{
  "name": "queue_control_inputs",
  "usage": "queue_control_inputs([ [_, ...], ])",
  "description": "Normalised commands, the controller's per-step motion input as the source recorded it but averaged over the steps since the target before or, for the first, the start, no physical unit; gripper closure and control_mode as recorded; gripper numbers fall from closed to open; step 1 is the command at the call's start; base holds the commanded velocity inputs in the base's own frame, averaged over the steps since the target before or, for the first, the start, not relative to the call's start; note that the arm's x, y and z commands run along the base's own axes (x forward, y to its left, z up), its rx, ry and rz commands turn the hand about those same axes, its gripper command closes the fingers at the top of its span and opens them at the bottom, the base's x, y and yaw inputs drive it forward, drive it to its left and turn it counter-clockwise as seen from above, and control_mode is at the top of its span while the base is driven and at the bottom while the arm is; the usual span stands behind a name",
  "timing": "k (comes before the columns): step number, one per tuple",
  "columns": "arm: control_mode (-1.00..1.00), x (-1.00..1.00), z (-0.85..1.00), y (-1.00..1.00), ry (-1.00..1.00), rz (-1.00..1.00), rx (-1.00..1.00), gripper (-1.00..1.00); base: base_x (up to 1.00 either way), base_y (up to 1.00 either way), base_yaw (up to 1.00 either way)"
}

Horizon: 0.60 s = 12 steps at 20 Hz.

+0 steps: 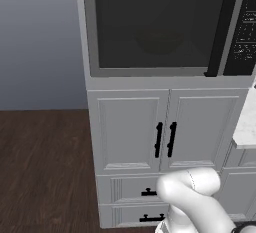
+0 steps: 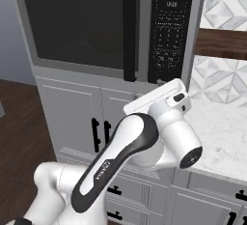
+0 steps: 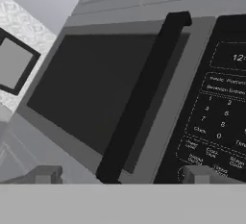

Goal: Pick the broccoli from the sink and place it in the bowl. Then pick the bowl and place it in the microwave. Then close the microwave door and press the start button.

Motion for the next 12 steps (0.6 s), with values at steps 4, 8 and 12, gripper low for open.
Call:
queue_control_inputs([
  [4, -1.0, 0.08, 0.68, 0.0, -0.13, -0.09, -0.18, -1.0, 0.0, 0.0, 0.0],
  [8, -1.0, 0.23, 0.05, 0.0, 0.0, -0.07, -0.31, 1.0, 0.0, 0.0, 0.0],
  [12, -1.0, 0.3, -0.06, -0.15, 0.0, -0.1, -0.3, 1.0, 0.0, 0.0, 0.0],
])
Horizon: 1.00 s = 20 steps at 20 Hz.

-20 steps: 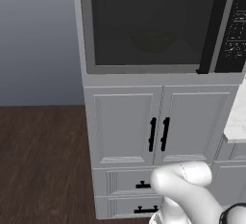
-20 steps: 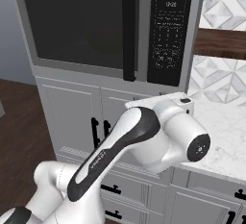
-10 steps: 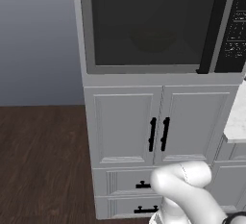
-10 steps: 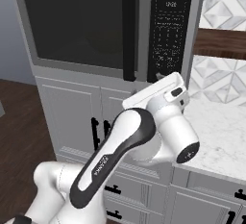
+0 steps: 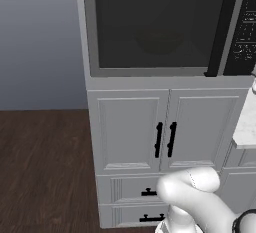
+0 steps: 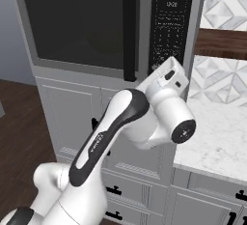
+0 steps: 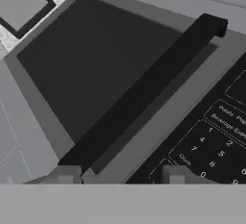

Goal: Pick the broccoli from the sink and place it in the bowl. Then pick the bowl and place it in the microwave. Then close the microwave door and press the start button.

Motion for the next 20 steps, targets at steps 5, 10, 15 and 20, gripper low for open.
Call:
queue_control_inputs([
  [5, -1.0, 0.35, 0.0, -0.24, 0.0, -0.18, -0.15, 1.0, 0.0, 0.0, 0.0],
  [10, -1.0, 0.4, -0.08, -0.03, 0.0, -0.28, -0.09, 1.0, 0.0, 0.0, 0.0],
  [15, -1.0, 0.32, -0.12, -0.11, 0.0, -0.24, -0.03, 1.0, 0.0, 0.0, 0.0],
  [20, -1.0, 0.26, -0.1, -0.26, 0.0, -0.15, 0.0, 1.0, 0.0, 0.0, 0.0],
])
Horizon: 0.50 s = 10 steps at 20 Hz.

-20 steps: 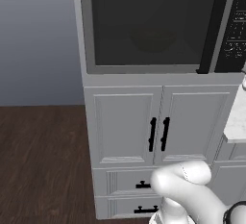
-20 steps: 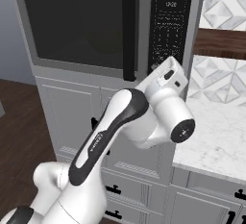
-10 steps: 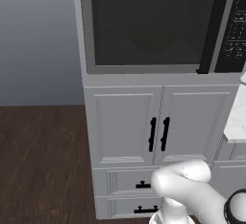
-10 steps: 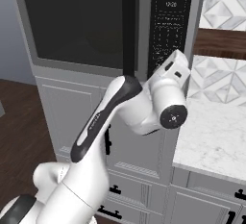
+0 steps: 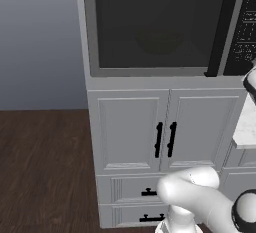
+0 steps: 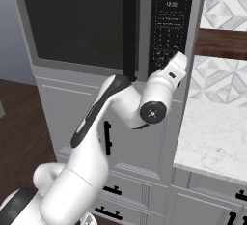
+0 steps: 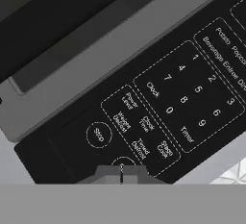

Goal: Pick the broccoli from the sink and place it in the bowl. Then pick the bowl and place it in the microwave. Then close the microwave door and press the start button.

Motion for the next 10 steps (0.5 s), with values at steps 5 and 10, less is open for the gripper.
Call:
queue_control_inputs([
  [5, -1.0, 0.19, 0.0, -0.12, 0.0, -0.08, 0.0, 1.0, 0.0, 0.0, 0.0],
  [10, -1.0, 0.26, -0.03, 0.0, 0.0, -0.04, 0.0, 1.0, 0.0, 0.0, 0.0],
])
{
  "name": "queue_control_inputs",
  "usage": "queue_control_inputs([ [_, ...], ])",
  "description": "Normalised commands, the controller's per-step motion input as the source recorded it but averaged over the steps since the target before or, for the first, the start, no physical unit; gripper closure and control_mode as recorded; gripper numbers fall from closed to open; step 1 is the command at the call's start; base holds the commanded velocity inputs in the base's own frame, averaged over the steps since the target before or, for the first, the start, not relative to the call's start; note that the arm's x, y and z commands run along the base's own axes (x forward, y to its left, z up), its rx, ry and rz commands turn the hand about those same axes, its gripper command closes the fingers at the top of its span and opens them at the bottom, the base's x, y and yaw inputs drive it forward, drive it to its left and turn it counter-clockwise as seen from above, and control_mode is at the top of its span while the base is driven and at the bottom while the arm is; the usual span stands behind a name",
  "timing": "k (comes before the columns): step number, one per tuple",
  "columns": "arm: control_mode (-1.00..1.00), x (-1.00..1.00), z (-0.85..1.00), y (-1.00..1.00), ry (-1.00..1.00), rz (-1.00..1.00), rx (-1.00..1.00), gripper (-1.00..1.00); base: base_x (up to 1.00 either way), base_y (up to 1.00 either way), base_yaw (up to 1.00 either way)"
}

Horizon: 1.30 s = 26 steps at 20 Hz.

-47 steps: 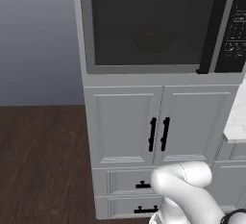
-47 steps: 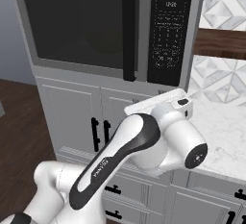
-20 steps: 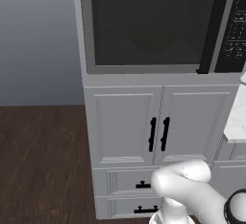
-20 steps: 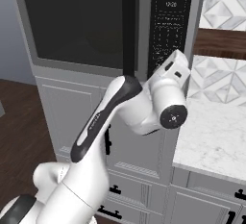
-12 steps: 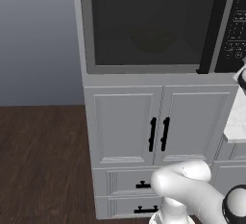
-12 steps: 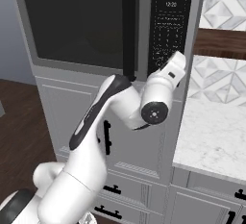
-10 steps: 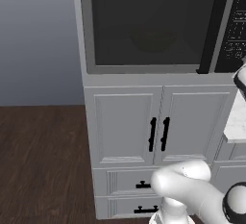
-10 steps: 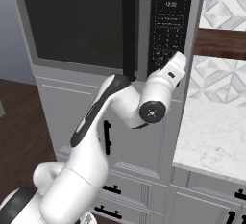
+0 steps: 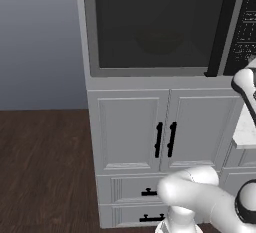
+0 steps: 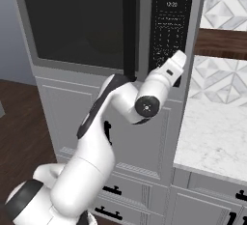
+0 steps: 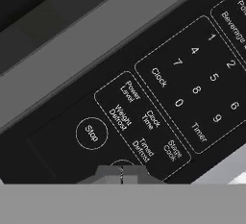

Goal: Pick the broccoli from the sink and place it in the bowl. Then pick the bowl and place it in the microwave. Then close the microwave door and press the start button.

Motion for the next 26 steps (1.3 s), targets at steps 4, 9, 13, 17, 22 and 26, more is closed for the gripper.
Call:
queue_control_inputs([
  [4, -1.0, 0.26, -0.04, -0.06, 0.0, -0.03, 0.0, 1.0, 0.0, 0.0, 0.0],
  [9, -1.0, 0.2, -0.08, -0.26, 0.0, -0.01, 0.0, 1.0, 0.0, 0.0, 0.0],
  [13, -1.0, 0.22, -0.03, -0.26, 0.0, 0.0, 0.0, 1.0, 0.0, 0.0, 0.0],
  [17, -1.0, 0.32, -0.02, -0.03, 0.0, 0.0, 0.0, 1.0, 0.0, 0.0, 0.0],
  [22, -1.0, 0.07, -0.18, 0.0, 0.0, 0.0, 0.0, 1.0, 0.0, 0.0, 0.0],
  [26, -1.0, -0.92, -0.59, 0.0, 0.0, 0.0, -0.02, 1.0, 0.0, 0.0, 0.0],
])
